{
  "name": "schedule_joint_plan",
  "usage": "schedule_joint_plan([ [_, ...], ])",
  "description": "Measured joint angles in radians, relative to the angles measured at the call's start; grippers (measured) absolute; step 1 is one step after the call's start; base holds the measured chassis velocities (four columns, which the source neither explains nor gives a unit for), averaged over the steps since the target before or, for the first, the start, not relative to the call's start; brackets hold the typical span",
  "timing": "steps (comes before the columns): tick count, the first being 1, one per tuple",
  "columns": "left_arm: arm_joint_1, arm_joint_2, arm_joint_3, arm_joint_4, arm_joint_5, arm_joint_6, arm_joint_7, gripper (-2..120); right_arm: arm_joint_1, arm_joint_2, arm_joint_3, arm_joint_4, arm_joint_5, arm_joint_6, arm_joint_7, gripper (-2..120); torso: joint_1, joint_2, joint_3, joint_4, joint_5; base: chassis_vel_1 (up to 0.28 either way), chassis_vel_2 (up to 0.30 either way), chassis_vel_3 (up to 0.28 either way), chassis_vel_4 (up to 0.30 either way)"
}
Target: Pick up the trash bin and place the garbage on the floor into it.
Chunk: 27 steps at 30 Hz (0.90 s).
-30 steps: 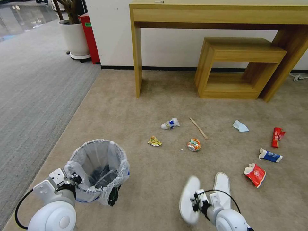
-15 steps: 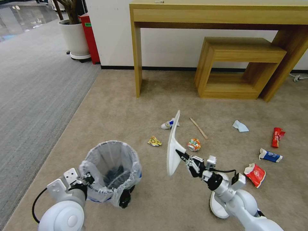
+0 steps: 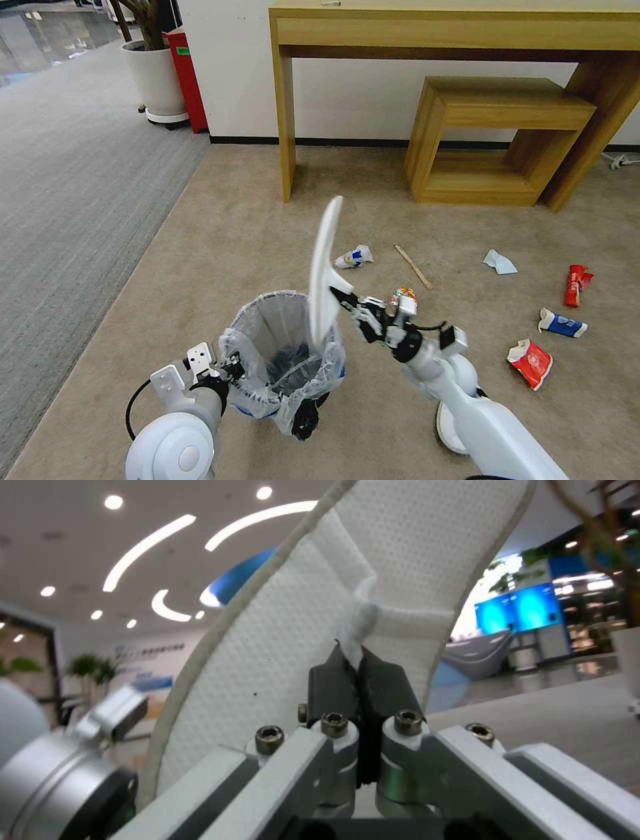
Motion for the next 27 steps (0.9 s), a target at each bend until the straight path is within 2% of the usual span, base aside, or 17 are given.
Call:
schedule_joint_plan([
  [9,0.024,0.007,-0.005,-0.054,-0.002,0.002,0.011,0,0.018,0.014,-0.023,-0.025,-0.171,0.008,-0.006,1,0.0,0.0,0.0,-0.0002,0.0,0.0,0.0,0.0,0.0],
  [12,0.027,0.008,-0.008,-0.061,-0.003,0.004,0.011,0,0.01,0.004,-0.012,-0.032,-0.206,0.008,-0.006,15,0.0,0.0,0.0,-0.0001,0.0001,0.0,0.0,0.0,0.0],
  [13,0.027,0.008,-0.008,-0.061,-0.003,0.004,0.011,0,0.01,0.004,-0.012,-0.032,-0.206,0.008,-0.006,15,0.0,0.0,0.0,-0.0001,0.0001,0.0,0.0,0.0,0.0],
  [15,0.025,0.009,-0.011,-0.058,-0.003,0.004,0.011,0,0.001,-0.009,0.0,-0.029,-0.208,0.007,-0.011,25,0.0,0.0,0.0,-0.0001,0.0003,0.0,0.0,0.0,0.0],
  [17,0.022,0.009,-0.015,-0.053,-0.004,0.004,0.011,0,-0.004,-0.019,0.009,-0.024,-0.209,0.005,-0.016,28,0.0,0.0,0.0,-0.0002,0.0002,0.0,0.0,0.0,0.0],
  [19,0.016,0.009,-0.023,-0.043,-0.004,0.004,0.012,0,-0.018,-0.049,0.035,-0.002,-0.207,0.004,-0.018,41,0.0,0.0,0.0,-0.0001,0.0001,0.0,0.0,0.0,0.0],
  [24,0.012,0.01,-0.032,-0.036,-0.004,0.004,0.012,0,-0.037,-0.08,0.067,0.026,-0.194,0.004,-0.01,52,0.0,0.0,0.0,-0.0001,0.0003,0.0,0.0,0.0,0.0],
  [26,0.007,0.012,-0.044,-0.032,-0.005,0.003,0.012,0,-0.059,-0.105,0.095,0.059,-0.176,0.005,0.033,62,0.0,0.0,0.0,-0.0001,0.0002,0.0,0.0,0.0,0.0],
  [27,0.002,0.014,-0.054,-0.03,-0.005,0.001,0.01,0,-0.08,-0.121,0.118,0.095,-0.153,0.006,0.092,69,0.0,0.0,0.0,-0.0002,0.0003,0.0,0.0,0.0,0.0],
])
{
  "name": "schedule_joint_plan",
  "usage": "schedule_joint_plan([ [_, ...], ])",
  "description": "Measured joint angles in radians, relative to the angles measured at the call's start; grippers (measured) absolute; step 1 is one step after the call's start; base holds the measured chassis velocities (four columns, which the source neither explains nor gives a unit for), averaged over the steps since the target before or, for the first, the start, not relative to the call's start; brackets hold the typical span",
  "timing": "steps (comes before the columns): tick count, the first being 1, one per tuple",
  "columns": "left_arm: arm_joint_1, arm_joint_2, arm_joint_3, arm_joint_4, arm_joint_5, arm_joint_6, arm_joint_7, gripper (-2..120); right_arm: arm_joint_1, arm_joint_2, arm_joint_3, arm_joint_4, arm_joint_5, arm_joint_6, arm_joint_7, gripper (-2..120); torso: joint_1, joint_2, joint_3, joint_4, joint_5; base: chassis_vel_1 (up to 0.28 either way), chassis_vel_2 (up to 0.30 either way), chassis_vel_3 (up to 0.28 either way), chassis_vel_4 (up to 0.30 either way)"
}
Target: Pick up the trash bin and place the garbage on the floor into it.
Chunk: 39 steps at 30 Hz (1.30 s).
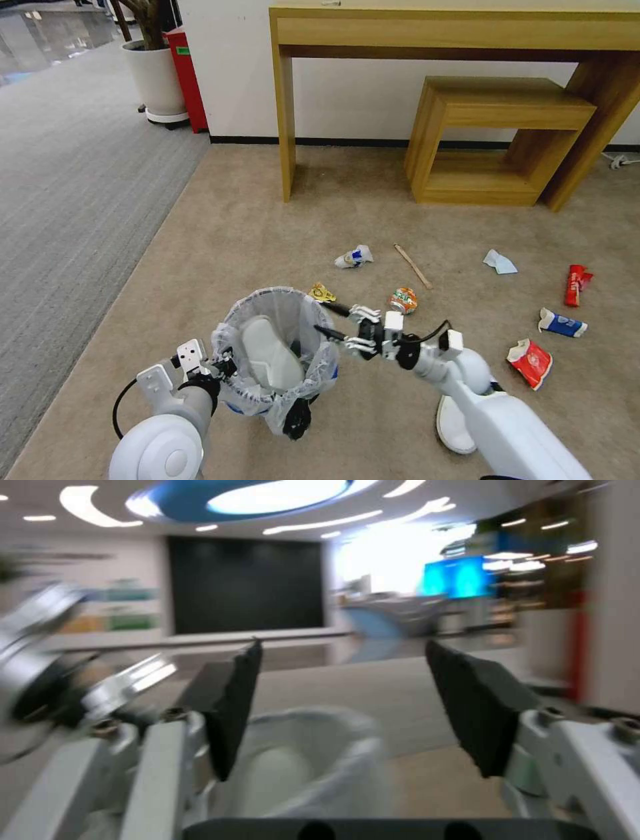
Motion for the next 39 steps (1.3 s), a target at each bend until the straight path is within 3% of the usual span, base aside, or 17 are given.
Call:
schedule_joint_plan([
  [1,0.0,0.0,0.0,0.0,0.0,0.0,0.0,0,0.0,0.0,0.0,0.0,0.0,0.0,0.0,69,0.0,0.0,0.0,0.0,0.0,0.0,0.0,0.0,0.0],
  [4,-0.015,0.008,-0.043,0.004,-0.001,-0.003,-0.03,0,-0.066,-0.022,0.103,0.106,-0.025,-0.024,0.216,84,0.0,0.0,0.0,-0.0001,-0.0002,0.0,0.0,0.0,0.0],
  [5,-0.015,0.008,-0.043,0.004,-0.001,-0.003,-0.03,0,-0.066,-0.022,0.103,0.106,-0.025,-0.024,0.216,84,0.0,0.0,0.0,-0.0001,-0.0002,0.0,0.0,0.0,0.0],
  [7,-0.019,0.013,-0.069,0.001,0.003,-0.005,-0.054,0,-0.107,-0.024,0.184,0.163,-0.13,-0.048,0.404,93,0.0,0.0,0.0,0.0003,0.0,0.0,0.0,0.0,0.0],
  [9,-0.017,0.018,-0.084,-0.007,0.012,-0.012,-0.072,0,-0.153,-0.014,0.241,0.211,-0.199,-0.088,0.681,99,0.0,0.0,0.0,0.0001,0.0003,0.0,0.0,0.0,0.0],
  [10,-0.017,0.018,-0.084,-0.007,0.012,-0.012,-0.072,0,-0.153,-0.014,0.241,0.211,-0.199,-0.088,0.681,99,0.0,0.0,0.0,0.0001,0.0003,0.0,0.0,0.0,0.0],
  [11,-0.014,0.02,-0.092,-0.018,0.015,-0.015,-0.074,0,-0.182,-0.011,0.274,0.249,-0.207,-0.136,0.813,100,0.0,0.0,0.0,0.0001,0.0002,0.0,0.0,0.0,0.0],
  [12,-0.014,0.02,-0.096,-0.023,0.016,-0.017,-0.074,0,-0.199,-0.01,0.298,0.275,-0.21,-0.169,0.88,100,0.0,0.0,0.0,0.0001,-0.0002,0.0,0.0,0.0,0.0],
  [14,-0.013,0.02,-0.105,-0.031,0.023,-0.019,-0.073,0,-0.226,-0.005,0.34,0.309,-0.215,-0.207,0.931,100,0.0,0.0,0.0,-0.0001,-0.0001,0.0,0.0,0.0,0.0],
  [18,-0.011,0.02,-0.141,-0.037,0.072,-0.032,-0.047,0,-0.284,0.002,0.453,0.342,-0.265,-0.222,0.947,100,0.0,0.0,0.0,0.0001,-0.0002,0.0,0.0,0.0,0.0],
  [25,-0.011,0.017,-0.215,-0.042,0.108,-0.046,-0.012,0,-0.398,0.036,0.599,0.377,-0.292,-0.139,0.915,100,0.0,0.0,0.0,-0.0001,-0.0004,0.0,0.0,0.0,0.0],
  [39,0.001,-0.002,-0.232,-0.065,0.096,-0.047,-0.01,0,-0.463,0.124,0.606,0.369,-0.324,-0.112,0.955,100,0.0,0.0,0.0,0.0,-0.0002,0.0,0.0,0.0,0.0],
])
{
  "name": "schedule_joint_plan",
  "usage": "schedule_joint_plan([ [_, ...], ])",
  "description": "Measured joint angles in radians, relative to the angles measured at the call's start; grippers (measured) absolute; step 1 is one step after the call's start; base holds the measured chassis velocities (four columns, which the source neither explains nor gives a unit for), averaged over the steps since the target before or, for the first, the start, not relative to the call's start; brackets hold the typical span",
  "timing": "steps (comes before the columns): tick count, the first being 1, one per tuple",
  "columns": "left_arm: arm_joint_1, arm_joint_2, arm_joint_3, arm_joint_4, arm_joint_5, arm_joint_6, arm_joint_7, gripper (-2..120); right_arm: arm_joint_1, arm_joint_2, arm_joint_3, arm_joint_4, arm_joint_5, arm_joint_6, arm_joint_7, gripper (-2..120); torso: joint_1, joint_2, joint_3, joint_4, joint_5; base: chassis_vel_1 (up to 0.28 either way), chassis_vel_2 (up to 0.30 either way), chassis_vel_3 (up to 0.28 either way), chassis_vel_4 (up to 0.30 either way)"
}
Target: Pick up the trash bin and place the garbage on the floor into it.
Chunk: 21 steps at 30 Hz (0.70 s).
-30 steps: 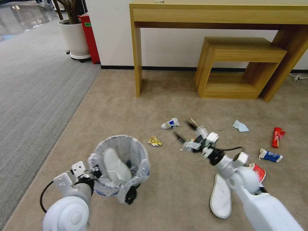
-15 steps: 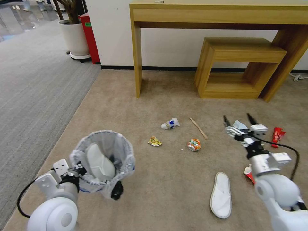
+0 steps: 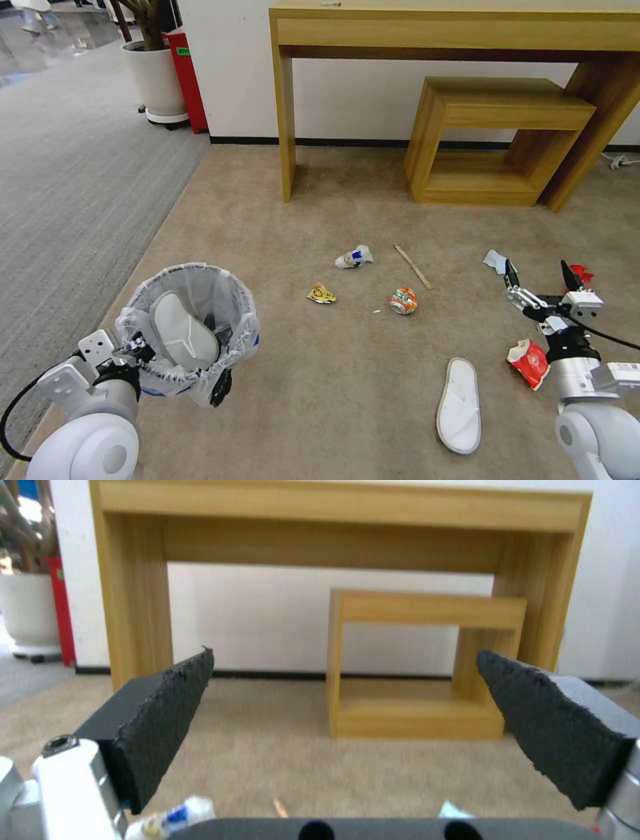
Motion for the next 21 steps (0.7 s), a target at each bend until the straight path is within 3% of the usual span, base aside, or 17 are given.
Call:
schedule_joint_plan([
  [3,0.005,-0.003,0.012,-0.002,0.013,0.0,0.0,0,-0.005,-0.033,-0.042,0.017,0.024,-0.064,0.06,100,0.0,0.0,0.0,0.0,0.0001,0.0,0.0,0.0,0.0],
  [6,0.011,-0.015,0.035,-0.006,0.031,-0.001,-0.001,0,-0.008,-0.106,-0.105,0.03,0.081,-0.237,0.115,100,0.0,0.0,0.0,0.0001,0.0,0.0,0.0,0.0,0.0],
  [7,0.011,-0.015,0.035,-0.006,0.031,-0.001,-0.001,0,-0.008,-0.106,-0.105,0.03,0.081,-0.237,0.115,100,0.0,0.0,0.0,0.0001,0.0,0.0,0.0,0.0,0.0],
  [10,0.021,-0.024,0.044,-0.006,0.043,-0.002,-0.001,0,0.012,-0.15,-0.15,0.006,0.117,-0.454,0.16,100,0.0,0.0,0.0,0.0001,0.0,0.0,0.0,0.0,0.0],
  [14,0.03,-0.021,0.039,-0.006,0.044,-0.007,0.002,0,0.05,-0.176,-0.187,-0.06,0.136,-0.604,0.174,100,0.0,0.0,0.0,0.0,0.0002,0.0,0.0,0.0,0.0],
  [15,0.03,-0.021,0.039,-0.006,0.044,-0.007,0.002,0,0.05,-0.176,-0.187,-0.06,0.136,-0.604,0.174,100,0.0,0.0,0.0,0.0,0.0002,0.0,0.0,0.0,0.0],
  [18,0.035,-0.011,0.023,-0.006,0.042,-0.01,0.004,0,0.092,-0.186,-0.235,-0.131,0.219,-0.794,0.229,100,0.0,0.0,0.0,0.0002,0.0003,0.0,0.0,0.0,0.0],
  [21,0.034,-0.009,0.021,-0.006,0.041,-0.01,0.004,0,0.09,-0.189,-0.252,-0.15,0.215,-0.841,0.245,100,0.0,0.0,0.0,0.0002,0.0002,0.0,0.0,0.0,0.0],
])
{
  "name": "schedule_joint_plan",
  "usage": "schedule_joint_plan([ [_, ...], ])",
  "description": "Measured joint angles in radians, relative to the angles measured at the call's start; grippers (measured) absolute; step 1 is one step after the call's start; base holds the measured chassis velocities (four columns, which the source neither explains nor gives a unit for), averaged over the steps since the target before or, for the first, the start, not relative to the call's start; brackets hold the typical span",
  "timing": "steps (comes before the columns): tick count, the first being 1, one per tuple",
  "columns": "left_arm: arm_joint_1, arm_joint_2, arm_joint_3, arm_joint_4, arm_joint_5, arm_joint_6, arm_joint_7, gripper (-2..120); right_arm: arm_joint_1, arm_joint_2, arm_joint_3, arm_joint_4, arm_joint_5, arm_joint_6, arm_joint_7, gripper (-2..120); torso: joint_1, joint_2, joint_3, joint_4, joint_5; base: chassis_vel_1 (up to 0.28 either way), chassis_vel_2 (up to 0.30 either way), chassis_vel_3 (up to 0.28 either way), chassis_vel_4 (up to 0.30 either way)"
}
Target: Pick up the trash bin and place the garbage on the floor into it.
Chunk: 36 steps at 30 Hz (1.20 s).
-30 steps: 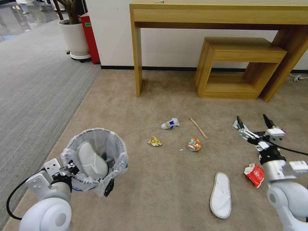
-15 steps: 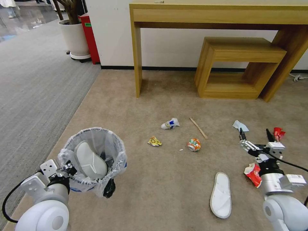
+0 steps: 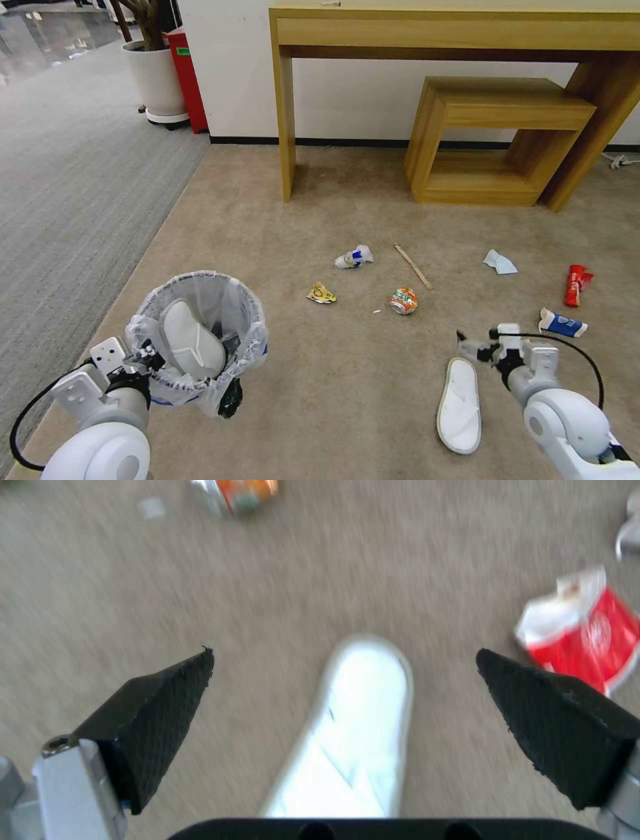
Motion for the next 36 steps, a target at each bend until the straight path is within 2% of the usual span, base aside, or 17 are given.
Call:
schedule_joint_plan([
  [4,-0.009,-0.002,0.011,0.012,0.01,0.0,0.0,0,-0.03,-0.015,-0.025,-0.017,-0.002,-0.031,0.012,100,0.0,0.0,0.0,-0.0003,-0.0001,0.0,0.0,0.0,0.0],
  [8,-0.018,-0.006,0.019,0.03,0.02,-0.001,0.001,0,-0.049,-0.023,-0.053,-0.055,0.021,-0.01,0.05,100,0.0,0.0,0.0,-0.0002,-0.0001,0.0,0.0,0.0,0.0],
  [14,-0.032,-0.006,0.019,0.055,0.024,-0.003,0.004,0,-0.044,-0.025,-0.077,-0.135,0.162,-0.008,0.118,100,0.0,0.0,0.0,-0.0003,-0.0001,0.0,0.0,0.0,0.0],
  [19,-0.034,-0.011,0.026,0.063,0.024,-0.004,0.012,0,-0.023,-0.01,-0.087,-0.193,0.202,0.01,0.08,100,0.0,0.0,0.0,-0.0002,-0.0001,0.0,0.0,0.0,0.0],
  [21,-0.033,-0.013,0.03,0.063,0.024,-0.005,0.016,0,-0.009,0.003,-0.096,-0.224,0.171,0.031,0.033,100,0.0,0.0,0.0,-0.0002,-0.0001,0.0,0.0,0.0,0.0],
  [27,-0.033,-0.013,0.033,0.056,0.019,-0.005,0.018,0,0.024,0.027,-0.11,-0.285,0.137,0.043,0.003,99,0.0,0.0,0.0,-0.0001,0.0,0.0,0.0,0.0,0.0],
  [30,-0.03,-0.011,0.033,0.051,0.01,-0.004,0.018,0,0.04,0.038,-0.111,-0.328,0.107,0.056,-0.013,86,0.0,0.0,0.0,-0.0001,-0.0001,0.0,0.0,0.0,0.0],
  [32,-0.03,-0.011,0.032,0.05,0.01,-0.004,0.018,0,0.042,0.041,-0.111,-0.337,0.101,0.063,-0.017,82,0.0,0.0,0.0,-0.0001,0.0,0.0,0.0,0.0,0.0],
  [34,-0.029,-0.011,0.034,0.048,0.008,-0.004,0.018,0,0.048,0.048,-0.11,-0.355,0.086,0.083,-0.029,70,0.0,0.0,0.0,-0.0001,0.0,0.0,0.0,0.0,0.0],
  [36,-0.029,-0.011,0.036,0.047,0.005,-0.003,0.018,0,0.05,0.052,-0.108,-0.361,0.08,0.089,-0.036,67,0.0,0.0,0.0,-0.0001,-0.0001,0.0,0.0,0.0,0.0],
])
